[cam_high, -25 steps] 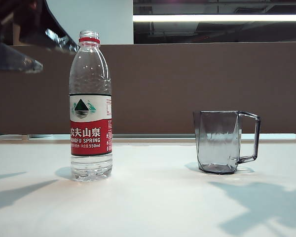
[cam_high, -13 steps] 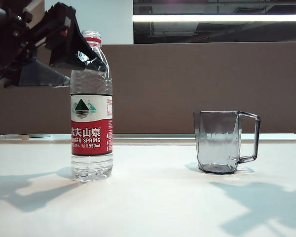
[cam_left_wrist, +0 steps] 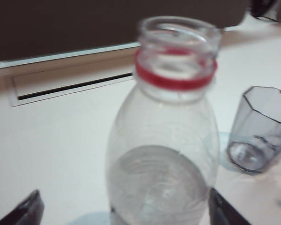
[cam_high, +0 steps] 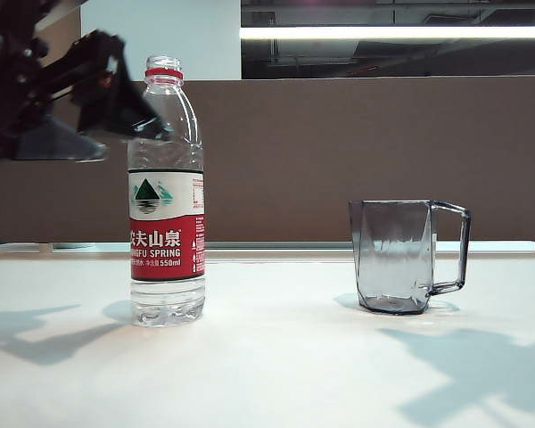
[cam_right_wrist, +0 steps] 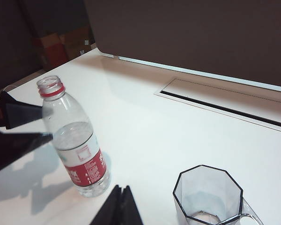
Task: Pick up the mineral water bottle with the left hand on the table and pour water into the mug until it's half full.
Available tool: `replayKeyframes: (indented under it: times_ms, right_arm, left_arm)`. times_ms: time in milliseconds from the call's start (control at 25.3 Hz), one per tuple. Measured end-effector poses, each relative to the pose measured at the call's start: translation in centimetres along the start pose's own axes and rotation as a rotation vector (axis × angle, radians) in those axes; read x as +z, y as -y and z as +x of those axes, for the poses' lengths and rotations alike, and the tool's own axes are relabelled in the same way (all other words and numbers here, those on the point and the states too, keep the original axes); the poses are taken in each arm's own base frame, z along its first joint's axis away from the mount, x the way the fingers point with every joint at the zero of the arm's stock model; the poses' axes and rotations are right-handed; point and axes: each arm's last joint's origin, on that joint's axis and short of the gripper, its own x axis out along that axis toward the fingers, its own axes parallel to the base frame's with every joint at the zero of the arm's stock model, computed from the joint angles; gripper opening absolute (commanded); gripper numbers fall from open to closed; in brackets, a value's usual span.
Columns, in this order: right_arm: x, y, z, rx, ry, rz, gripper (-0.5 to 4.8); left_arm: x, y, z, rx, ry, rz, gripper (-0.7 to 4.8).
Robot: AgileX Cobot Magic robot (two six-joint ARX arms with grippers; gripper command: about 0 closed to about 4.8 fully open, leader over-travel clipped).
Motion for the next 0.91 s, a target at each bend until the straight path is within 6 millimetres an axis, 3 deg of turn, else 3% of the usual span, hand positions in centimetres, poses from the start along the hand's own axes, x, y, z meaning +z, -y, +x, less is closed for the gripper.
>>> replayKeyframes:
  times_ms: [237, 395, 909]
  right_arm:
    - [0.0, 0.0, 0.0, 0.012, -0.001, 0.000, -0.08]
    - [0.0, 0.0, 0.0, 0.013, -0.001, 0.000, -0.08]
    - [0.0, 0.0, 0.0, 0.015, -0.001, 0.000, -0.08]
  left_arm:
    - [0.1, -0.1, 0.0, 0.003, 0.014, -0.006, 4.79]
    - [0.1, 1.1, 0.1, -0.056, 0.012, 0.002, 4.79]
    - [-1.2, 1.1, 2.0, -0.059, 0.003, 0.004, 4.79]
